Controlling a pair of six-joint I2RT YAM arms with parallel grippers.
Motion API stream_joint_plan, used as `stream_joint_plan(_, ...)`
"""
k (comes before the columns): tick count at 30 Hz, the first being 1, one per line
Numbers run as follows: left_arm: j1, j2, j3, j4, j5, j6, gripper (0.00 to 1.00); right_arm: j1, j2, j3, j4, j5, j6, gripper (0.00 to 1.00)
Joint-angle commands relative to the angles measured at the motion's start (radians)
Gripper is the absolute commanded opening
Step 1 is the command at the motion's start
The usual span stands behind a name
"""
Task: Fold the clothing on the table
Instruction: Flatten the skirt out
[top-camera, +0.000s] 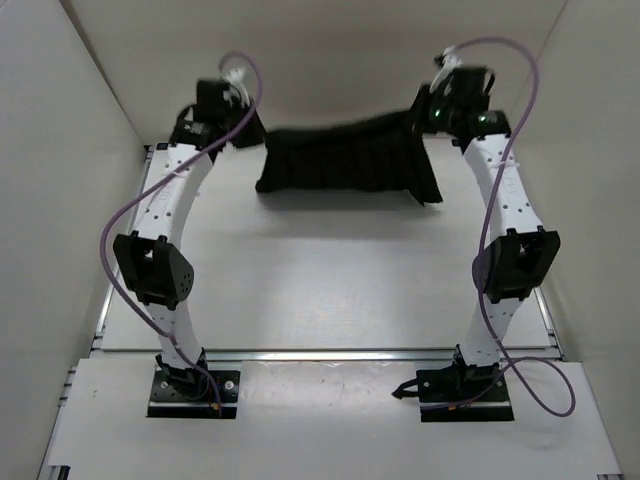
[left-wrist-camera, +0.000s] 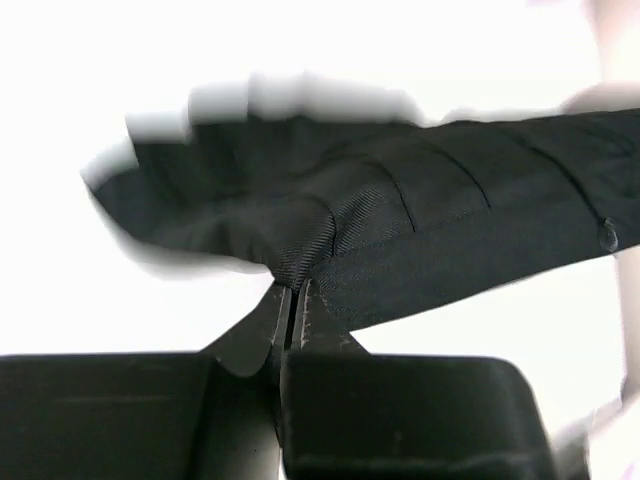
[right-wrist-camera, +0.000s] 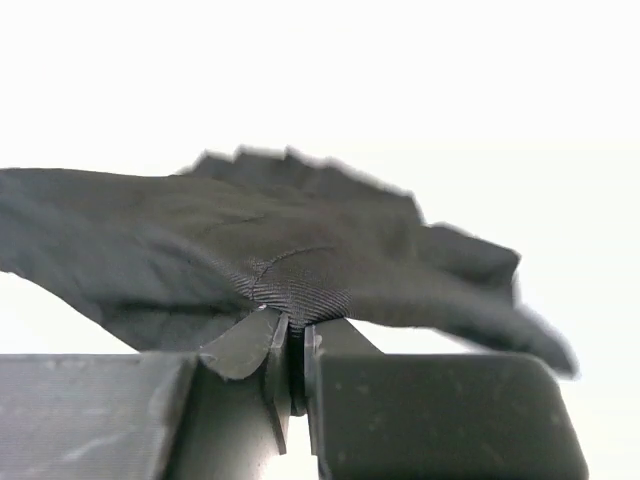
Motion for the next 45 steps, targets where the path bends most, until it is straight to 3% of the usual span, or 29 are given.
stream_joint_plan(1,0.058,-0.074,0.333,0.070,-0.067,-0.008,0.00,-0.044,-0.018,0.456,-0.054,0.054,-0.062,0.00)
stream_joint_plan(2,0.085,-0.106,0.295,0.092,-0.012,-0.022,0.00,-0.032,-0.033,0.462,-0.054,0.120,-0.113,0.00)
stream_joint_plan(4,0.066,-0.133,0.244,0.114,-0.048,0.029,0.00,0.009,-0.135,0.356,-0.030,0.215,-0.199,0.00)
stream_joint_plan(6,-0.007,-0.183,0.096,0.088,-0.165,0.130,0.00,0.031,-0.245,0.132,0.013,0.267,-0.245,0.00)
stream_joint_plan(8,-0.078,-0.295,-0.109,0.124,-0.252,0.177,0.00,0.033,-0.391,-0.212,0.084,0.243,-0.234,0.00)
stream_joint_plan(9,-0.094,-0.327,-0.267,0.143,-0.243,0.166,0.00,0.028,-0.424,-0.381,0.099,0.228,-0.224,0.00)
stream_joint_plan(13,-0.101,-0.571,-0.772,0.221,-0.183,0.053,0.00,0.037,-0.588,-0.734,0.115,0.224,-0.181,0.00)
stream_joint_plan(16,-0.146,-0.712,-0.981,0.155,-0.169,-0.010,0.00,0.034,-0.677,-0.926,0.105,0.137,-0.074,0.00)
stream_joint_plan(19,-0.215,-0.838,-1.063,0.070,-0.186,-0.059,0.00,0.118,-0.775,-1.073,0.072,0.126,0.006,0.00)
stream_joint_plan(24,-0.187,-0.943,-1.008,-0.093,-0.139,-0.105,0.00,0.204,-0.861,-1.078,-0.074,0.128,0.111,0.00)
stream_joint_plan(26,-0.146,-0.914,-0.979,-0.081,-0.110,-0.084,0.00,0.165,-0.868,-1.069,-0.059,0.094,0.090,0.00)
stream_joint_plan(28,-0.122,-0.840,-0.964,-0.017,-0.082,-0.074,0.00,0.062,-0.813,-1.049,-0.001,0.009,0.051,0.00)
stream_joint_plan(31,-0.100,-0.699,-0.916,0.032,-0.085,-0.064,0.00,0.010,-0.730,-1.001,0.078,-0.047,0.008,0.00)
stream_joint_plan(36,-0.028,-0.469,-0.786,0.075,-0.028,-0.030,0.00,0.002,-0.483,-0.926,0.188,-0.108,-0.026,0.00)
stream_joint_plan(40,-0.016,-0.349,-0.683,0.111,-0.068,-0.013,0.00,0.008,-0.345,-0.834,0.304,-0.118,-0.023,0.00)
stream_joint_plan(45,0.026,-0.193,-0.420,0.054,-0.031,0.002,0.00,-0.023,-0.177,-0.577,0.265,-0.170,-0.042,0.00)
